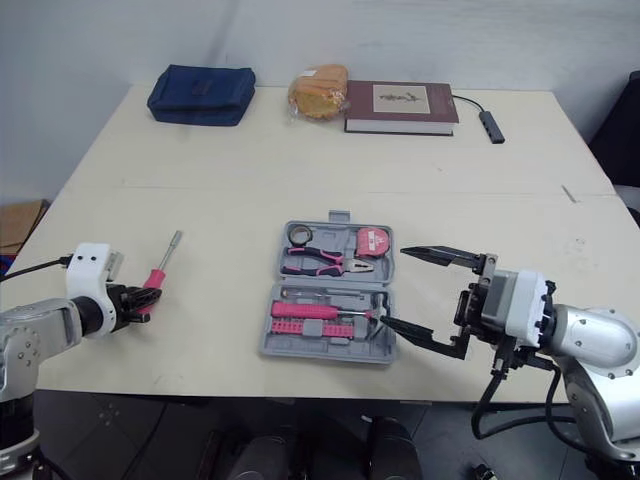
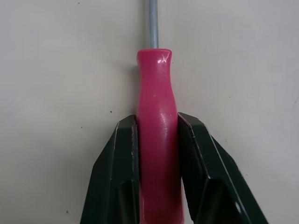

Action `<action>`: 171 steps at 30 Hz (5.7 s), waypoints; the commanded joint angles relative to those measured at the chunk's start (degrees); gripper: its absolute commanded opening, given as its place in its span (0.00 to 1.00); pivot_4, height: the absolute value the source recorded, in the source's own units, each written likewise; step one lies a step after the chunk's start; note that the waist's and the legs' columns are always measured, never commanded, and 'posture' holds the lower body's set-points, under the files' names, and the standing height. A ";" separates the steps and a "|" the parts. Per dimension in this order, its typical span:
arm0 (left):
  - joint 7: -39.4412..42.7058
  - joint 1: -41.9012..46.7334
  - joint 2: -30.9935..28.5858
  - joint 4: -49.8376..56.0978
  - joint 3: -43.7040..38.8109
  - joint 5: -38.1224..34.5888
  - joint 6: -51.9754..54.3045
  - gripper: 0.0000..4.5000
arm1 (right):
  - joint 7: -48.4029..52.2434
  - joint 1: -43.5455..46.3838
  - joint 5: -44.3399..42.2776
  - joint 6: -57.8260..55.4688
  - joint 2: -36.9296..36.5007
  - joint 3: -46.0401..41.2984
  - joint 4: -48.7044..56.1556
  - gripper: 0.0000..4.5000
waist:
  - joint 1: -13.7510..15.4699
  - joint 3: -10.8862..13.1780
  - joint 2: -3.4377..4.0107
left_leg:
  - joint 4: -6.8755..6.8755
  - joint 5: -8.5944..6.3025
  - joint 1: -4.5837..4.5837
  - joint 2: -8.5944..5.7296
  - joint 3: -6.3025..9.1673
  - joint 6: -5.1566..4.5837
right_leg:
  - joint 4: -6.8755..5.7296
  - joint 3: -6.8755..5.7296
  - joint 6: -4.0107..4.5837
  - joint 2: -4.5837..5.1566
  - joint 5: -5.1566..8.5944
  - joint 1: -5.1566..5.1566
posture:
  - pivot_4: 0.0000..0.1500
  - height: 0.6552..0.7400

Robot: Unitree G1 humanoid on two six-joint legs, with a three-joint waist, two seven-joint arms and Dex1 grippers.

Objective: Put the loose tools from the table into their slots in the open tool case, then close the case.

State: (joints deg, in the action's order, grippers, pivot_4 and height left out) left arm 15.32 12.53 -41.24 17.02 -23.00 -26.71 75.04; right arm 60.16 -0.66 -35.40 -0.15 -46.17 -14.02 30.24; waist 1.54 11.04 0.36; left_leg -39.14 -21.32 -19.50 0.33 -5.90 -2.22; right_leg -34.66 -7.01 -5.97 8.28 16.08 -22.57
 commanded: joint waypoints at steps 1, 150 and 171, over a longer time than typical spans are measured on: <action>3.95 -0.13 -0.27 -0.69 1.67 0.19 -6.52 0.11 | 0.85 -1.96 -0.99 0.19 -0.58 -3.05 2.33 1.00 | 0.11 0.00 0.00 | 0.00 0.01 0.00 0.00 0.01 0.02 | 0.02 -0.01 0.00 0.01 0.00 0.00 | 1.00 1.00; 45.39 10.38 6.56 -29.57 27.14 15.22 -65.14 0.00 | -13.93 8.92 29.80 -13.77 9.90 20.11 -16.84 0.02 | -1.70 -0.95 -0.43 | -0.79 0.16 -0.96 0.44 0.08 0.14 | -0.61 -0.53 0.23 -0.65 0.06 -0.83 | 1.00 1.00; 29.37 27.83 3.60 -16.02 25.01 5.79 -13.80 1.00 | -30.88 25.49 -2.15 -79.86 11.17 -0.01 -2.48 0.98 | -1.68 -0.85 -0.49 | -0.79 0.15 -1.23 0.49 0.44 0.24 | -0.54 -0.49 0.32 -0.74 0.10 -0.91 | 1.00 1.00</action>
State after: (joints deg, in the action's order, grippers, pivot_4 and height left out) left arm 47.42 39.12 -38.37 -1.75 1.97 -21.35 58.06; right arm 32.70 21.71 -35.73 -71.36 -36.72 -11.76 27.93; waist -0.14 10.19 -0.14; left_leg -39.94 -21.16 -20.78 0.81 -5.47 -1.97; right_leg -35.22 -7.52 -5.64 7.52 16.18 -23.53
